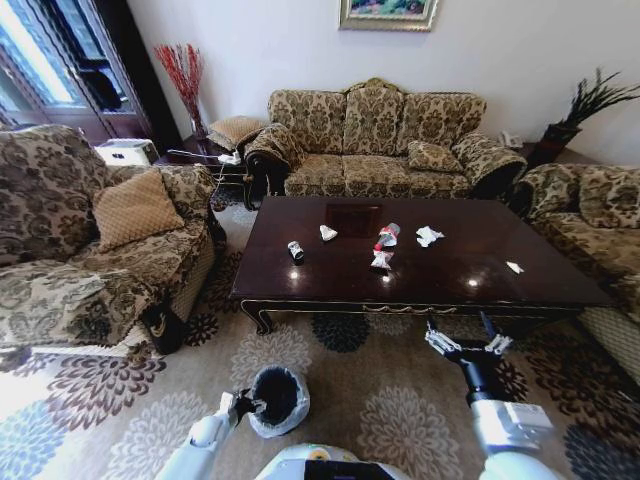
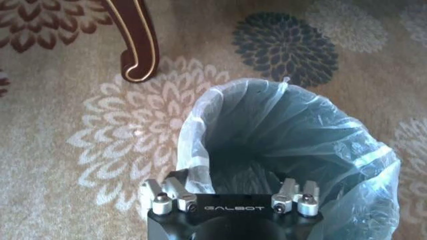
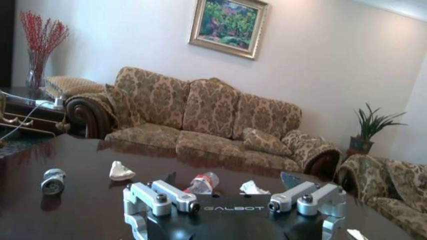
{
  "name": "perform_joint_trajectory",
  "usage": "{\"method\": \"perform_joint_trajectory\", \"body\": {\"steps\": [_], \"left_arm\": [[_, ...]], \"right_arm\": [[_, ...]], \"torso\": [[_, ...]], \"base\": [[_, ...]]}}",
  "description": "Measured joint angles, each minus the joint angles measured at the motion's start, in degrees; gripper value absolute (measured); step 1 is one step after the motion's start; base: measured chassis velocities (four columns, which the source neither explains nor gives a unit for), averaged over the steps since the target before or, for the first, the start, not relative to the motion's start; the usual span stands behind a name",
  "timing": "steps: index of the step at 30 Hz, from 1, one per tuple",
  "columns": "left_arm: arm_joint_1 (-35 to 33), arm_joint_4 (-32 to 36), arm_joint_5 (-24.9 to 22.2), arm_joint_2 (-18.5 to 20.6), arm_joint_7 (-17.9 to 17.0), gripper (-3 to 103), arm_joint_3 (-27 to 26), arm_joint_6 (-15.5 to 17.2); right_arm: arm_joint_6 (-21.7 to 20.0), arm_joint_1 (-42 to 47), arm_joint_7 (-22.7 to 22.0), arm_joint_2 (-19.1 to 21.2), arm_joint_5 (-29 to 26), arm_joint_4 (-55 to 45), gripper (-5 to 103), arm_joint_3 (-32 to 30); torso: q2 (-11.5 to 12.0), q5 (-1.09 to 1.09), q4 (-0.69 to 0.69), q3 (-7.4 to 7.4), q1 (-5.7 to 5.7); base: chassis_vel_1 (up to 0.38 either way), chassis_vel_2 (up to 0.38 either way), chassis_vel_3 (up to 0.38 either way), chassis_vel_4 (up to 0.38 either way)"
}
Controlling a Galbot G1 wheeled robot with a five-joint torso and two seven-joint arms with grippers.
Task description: Move to the front of the table and place the trash on the table into the trash bin.
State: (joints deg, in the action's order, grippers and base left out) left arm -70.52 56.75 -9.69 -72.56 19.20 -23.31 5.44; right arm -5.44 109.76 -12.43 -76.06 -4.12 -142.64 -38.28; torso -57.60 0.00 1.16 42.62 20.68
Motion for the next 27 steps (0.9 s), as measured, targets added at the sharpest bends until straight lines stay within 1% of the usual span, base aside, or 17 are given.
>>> {"method": "perform_joint_trajectory", "body": {"steps": [2, 3, 5, 6, 7, 8, 12, 14, 16, 17, 19, 20, 21, 22, 23, 27], "left_arm": [[0.1, 0.0, 0.0, -0.1, -0.1, 68, -0.1, 0.0], [0.1, 0.0, 0.0, -0.1, -0.1, 68, -0.1, 0.0], [0.1, 0.0, 0.0, -0.2, 0.0, 57, 0.0, 0.0], [0.2, 0.0, 0.0, -0.2, 0.0, 57, 0.0, 0.0], [0.3, -0.1, 0.0, -0.2, 0.1, 52, 0.0, 0.0], [0.3, -0.1, 0.0, -0.2, 0.1, 52, 0.0, 0.0], [0.9, -0.8, 0.0, -0.5, 0.2, 30, 0.0, 0.0], [1.1, -1.0, 0.0, -0.5, 0.2, 30, 0.0, 0.0], [1.3, -1.1, 0.0, -0.6, 0.3, 19, 0.0, -0.1], [1.3, -1.1, 0.0, -0.6, 0.3, 19, 0.0, -0.1], [1.4, -0.8, -0.2, -0.6, 0.4, 9, 0.1, -0.1], [1.2, -0.5, -0.6, -0.5, 0.6, 6, 0.2, -0.1], [1.2, -0.5, -0.6, -0.5, 0.6, 6, 0.2, -0.1], [1.1, 0.1, -1.1, -0.4, 0.4, 4, 0.1, -0.1], [0.9, 0.9, -1.7, -0.1, 0.7, 2, 0.0, -0.1], [0.4, 2.0, -2.3, 0.3, 1.2, 2, -0.6, -0.4]], "right_arm": [[0.3, 0.2, 0.0, -0.1, 0.0, 0.0, 100, -0.1], [0.3, 0.2, 0.0, -0.1, 0.0, 0.0, 100, -0.1], [0.6, 0.5, 0.0, -0.1, 0.2, -0.1, 100, -0.3], [0.7, 0.6, 0.0, -0.1, 0.2, -0.1, 100, -0.4], [0.8, 0.7, 0.0, -0.1, 0.2, -0.2, 100, -0.5], [0.8, 0.7, 0.0, -0.1, 0.2, -0.2, 100, -0.5], [1.0, 0.9, 0.0, -0.1, 0.3, -0.4, 100, -0.6], [1.0, 0.9, 0.0, -0.1, 0.4, -0.4, 100, -0.6], [1.1, 0.9, 0.0, -0.2, 0.5, -0.4, 100, -0.6], [1.1, 0.9, 0.0, -0.2, 0.5, -0.4, 100, -0.6], [1.1, 0.9, 0.0, -0.2, 0.6, -0.4, 100, -0.6], [1.2, 0.9, 0.0, -0.2, 0.7, -0.4, 100, -0.6], [1.2, 0.9, 0.0, -0.2, 0.7, -0.4, 100, -0.6], [1.3, 0.9, 0.0, -0.2, 0.7, -0.3, 100, -0.6], [1.4, 0.8, 0.0, -0.2, 0.8, -0.1, 100, -0.6], [1.4, 0.7, 0.0, -0.2, 0.9, 0.0, 100, -0.5]], "torso": [[0.0, 0.03, 0.0, 0.0, 0.0], [0.0, 0.03, 0.0, 0.0, 0.0], [0.0, 0.01, 0.0, 0.0, 0.0], [0.0, 0.0, 0.0, 0.0, 0.0], [0.0, 0.01, 0.0, 0.0, 0.0], [0.0, 0.01, 0.0, 0.0, 0.0], [0.0, 0.01, 0.0, 0.0, 0.0], [0.0, 0.01, 0.0, 0.0, 0.0], [0.0, 0.02, 0.0, 0.0, 0.0], [0.0, 0.02, 0.0, 0.0, 0.0], [0.0, -0.03, -0.01, 0.0, 0.0], [0.0, -0.01, -0.01, 0.0, 0.0], [0.0, -0.01, -0.01, 0.0, 0.0], [0.0, -0.06, 0.01, 0.01, 0.0], [0.0, 0.0, 0.0, 0.0, 0.0], [0.0, -0.02, -0.02, 0.0, 0.0]], "base": [[0.0, 0.0, 0.0, 0.0], [0.0, 0.0, 0.0, 0.0], [0.0, 0.0, 0.0, 0.0], [0.0, 0.0, 0.0, 0.0], [0.0, 0.0, 0.0, 0.0], [0.0, 0.0, 0.0, 0.0], [0.0, 0.0, 0.0, 0.0], [0.0, 0.0, 0.0, 0.0], [0.0, 0.0, 0.0, 0.0], [0.0, 0.0, 0.0, 0.0], [0.0, 0.0, 0.0, 0.0], [0.0, 0.0, 0.0, 0.0], [0.0, 0.0, 0.0, 0.0], [0.0, 0.0, 0.0, 0.0], [0.0, 0.0, 0.0, 0.0], [0.0, 0.0, 0.0, 0.0]]}}
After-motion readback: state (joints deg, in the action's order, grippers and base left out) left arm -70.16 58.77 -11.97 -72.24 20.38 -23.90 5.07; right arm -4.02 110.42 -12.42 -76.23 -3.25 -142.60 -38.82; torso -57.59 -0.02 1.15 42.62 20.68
